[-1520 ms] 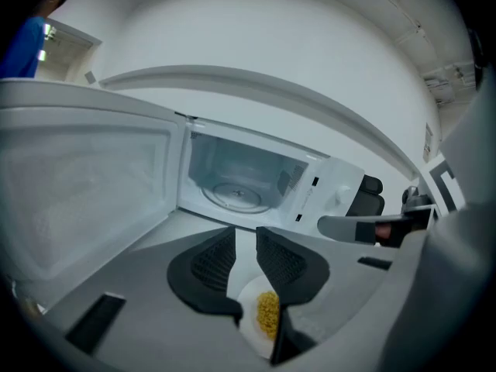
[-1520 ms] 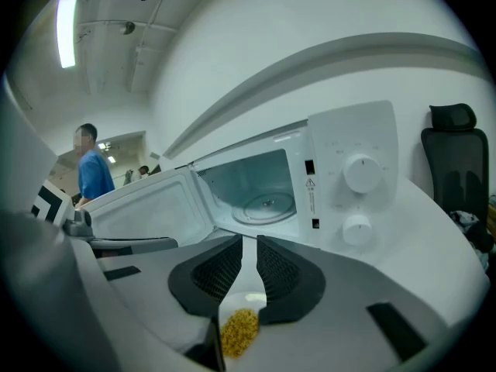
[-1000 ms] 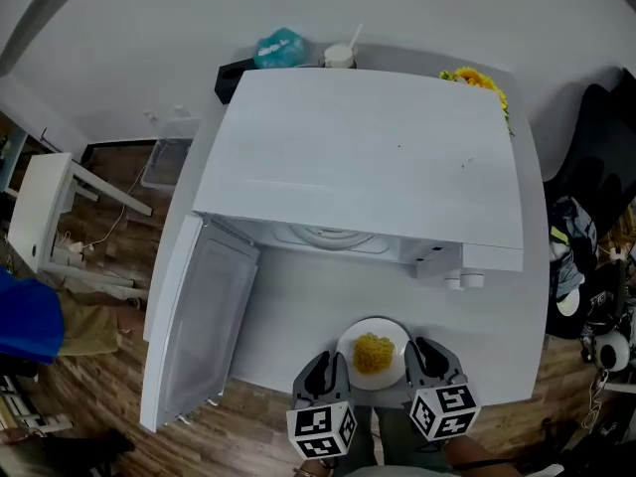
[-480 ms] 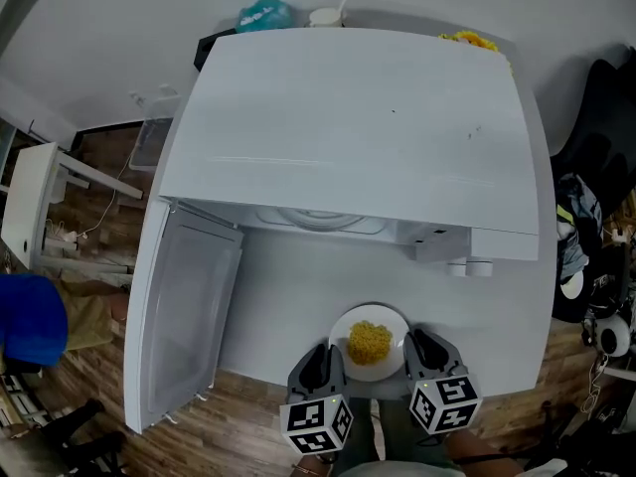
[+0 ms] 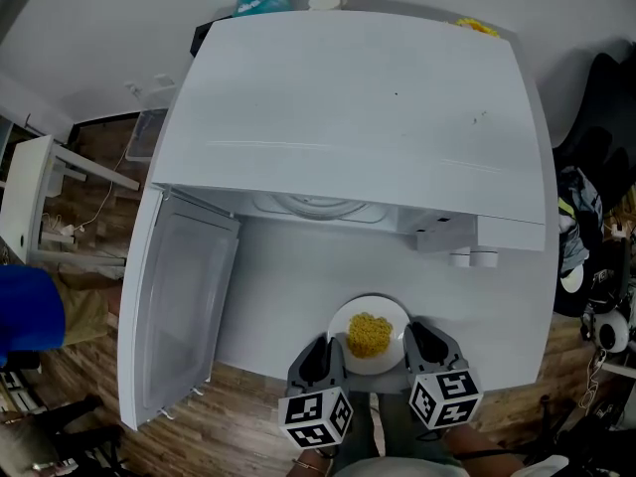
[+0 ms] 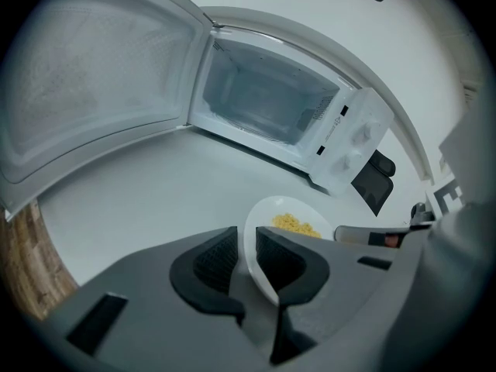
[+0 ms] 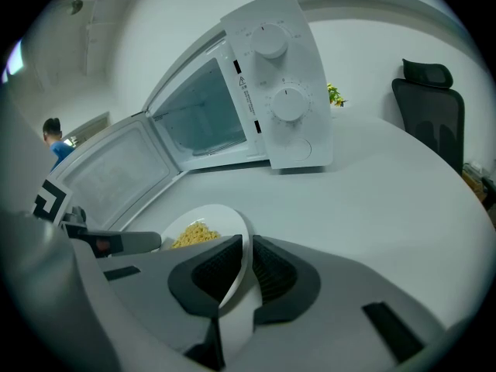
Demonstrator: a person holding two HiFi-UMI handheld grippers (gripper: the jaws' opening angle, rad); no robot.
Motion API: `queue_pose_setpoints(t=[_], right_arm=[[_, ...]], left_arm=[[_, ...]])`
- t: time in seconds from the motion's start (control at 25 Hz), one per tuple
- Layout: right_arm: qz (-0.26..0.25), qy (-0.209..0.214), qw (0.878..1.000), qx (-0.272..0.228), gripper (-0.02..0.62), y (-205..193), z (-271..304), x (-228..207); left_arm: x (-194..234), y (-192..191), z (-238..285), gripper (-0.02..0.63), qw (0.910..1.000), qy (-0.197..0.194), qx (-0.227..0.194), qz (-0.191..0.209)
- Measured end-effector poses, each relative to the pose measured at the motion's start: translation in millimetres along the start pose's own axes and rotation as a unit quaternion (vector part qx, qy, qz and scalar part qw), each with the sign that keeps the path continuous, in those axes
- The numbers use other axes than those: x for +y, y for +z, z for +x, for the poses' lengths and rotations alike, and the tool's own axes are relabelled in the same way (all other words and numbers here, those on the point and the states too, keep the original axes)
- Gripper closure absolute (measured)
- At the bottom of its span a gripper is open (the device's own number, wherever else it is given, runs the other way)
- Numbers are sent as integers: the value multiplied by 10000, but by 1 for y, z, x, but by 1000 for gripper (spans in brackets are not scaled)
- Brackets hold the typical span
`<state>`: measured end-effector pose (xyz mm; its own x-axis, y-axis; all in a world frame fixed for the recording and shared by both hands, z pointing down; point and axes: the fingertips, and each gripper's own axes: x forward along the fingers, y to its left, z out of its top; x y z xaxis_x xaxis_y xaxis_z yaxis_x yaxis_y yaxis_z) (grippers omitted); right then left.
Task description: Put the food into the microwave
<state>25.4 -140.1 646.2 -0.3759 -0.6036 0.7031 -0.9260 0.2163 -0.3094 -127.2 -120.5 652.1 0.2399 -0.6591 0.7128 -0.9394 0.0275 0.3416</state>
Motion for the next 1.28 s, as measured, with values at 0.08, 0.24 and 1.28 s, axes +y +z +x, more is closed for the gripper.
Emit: queue_pose_setpoints(t=[0.08, 0.24, 1.28], right_arm=[[14, 0, 10000, -15, 546, 0, 0, 0], [31, 21, 10000, -63, 548, 0, 1, 1], [-187, 159, 9994, -244, 551, 19, -3, 21]], left_arm=[[0, 0, 0, 531, 10000, -4, -7, -6], [-1, 0, 1, 531, 10000, -13, -11, 24], [2, 18, -13, 543, 9996, 164, -225, -22]])
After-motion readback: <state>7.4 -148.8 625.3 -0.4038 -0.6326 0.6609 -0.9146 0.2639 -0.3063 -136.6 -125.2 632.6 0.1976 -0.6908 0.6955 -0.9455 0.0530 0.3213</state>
